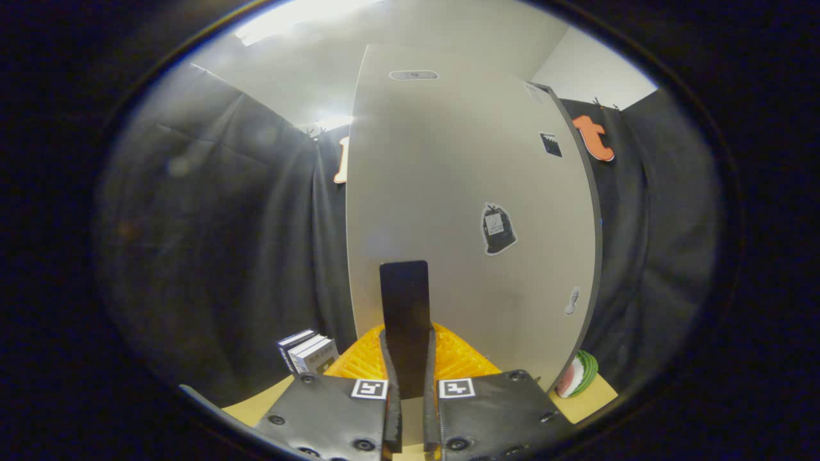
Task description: Open the shoe cabinet door, grab the shoes and put them into the shoe cabinet, then close the shoe cabinet door.
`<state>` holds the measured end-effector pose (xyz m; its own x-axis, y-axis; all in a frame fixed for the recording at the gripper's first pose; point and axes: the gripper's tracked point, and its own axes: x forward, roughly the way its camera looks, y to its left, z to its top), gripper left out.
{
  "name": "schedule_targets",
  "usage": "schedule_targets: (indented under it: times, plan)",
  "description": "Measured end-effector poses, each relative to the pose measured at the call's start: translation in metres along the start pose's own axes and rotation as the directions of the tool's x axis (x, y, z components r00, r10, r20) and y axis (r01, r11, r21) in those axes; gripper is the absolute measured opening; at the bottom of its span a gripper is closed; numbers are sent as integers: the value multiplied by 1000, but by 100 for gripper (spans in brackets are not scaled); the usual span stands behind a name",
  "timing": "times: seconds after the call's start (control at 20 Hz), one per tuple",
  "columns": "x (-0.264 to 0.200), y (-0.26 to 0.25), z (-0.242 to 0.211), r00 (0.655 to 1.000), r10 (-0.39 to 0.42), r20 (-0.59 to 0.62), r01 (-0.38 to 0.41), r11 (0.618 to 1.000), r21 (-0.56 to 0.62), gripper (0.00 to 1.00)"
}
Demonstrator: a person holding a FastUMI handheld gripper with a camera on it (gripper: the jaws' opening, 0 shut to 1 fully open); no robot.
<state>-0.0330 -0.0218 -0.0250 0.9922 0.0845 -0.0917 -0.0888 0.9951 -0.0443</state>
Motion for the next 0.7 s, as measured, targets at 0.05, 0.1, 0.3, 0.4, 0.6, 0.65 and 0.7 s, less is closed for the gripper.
schedule_targets:
  times: [0.05, 0.1, 0.3, 0.4, 0.6, 0.65, 0.7]
  plan:
    - [-6, -2, 0, 1000, 14, -2, -14, 1000, 0, 15]
    - [-11, -6, 1, 1000, 25, -3, -25, 1000, 1, 15]
    - [-35, -20, 3, 999, 42, 4, -42, 999, 5, 15]
    - [-45, -27, 5, 999, 41, 6, -41, 999, 1, 15]
    - [-65, -40, 6, 1000, 24, 16, -24, 1000, -8, 14]
    - [-69, -42, 6, 1000, 17, 20, -17, 1000, -10, 14]
    - [-73, -45, 8, 1000, 9, 24, -9, 1000, -15, 14]
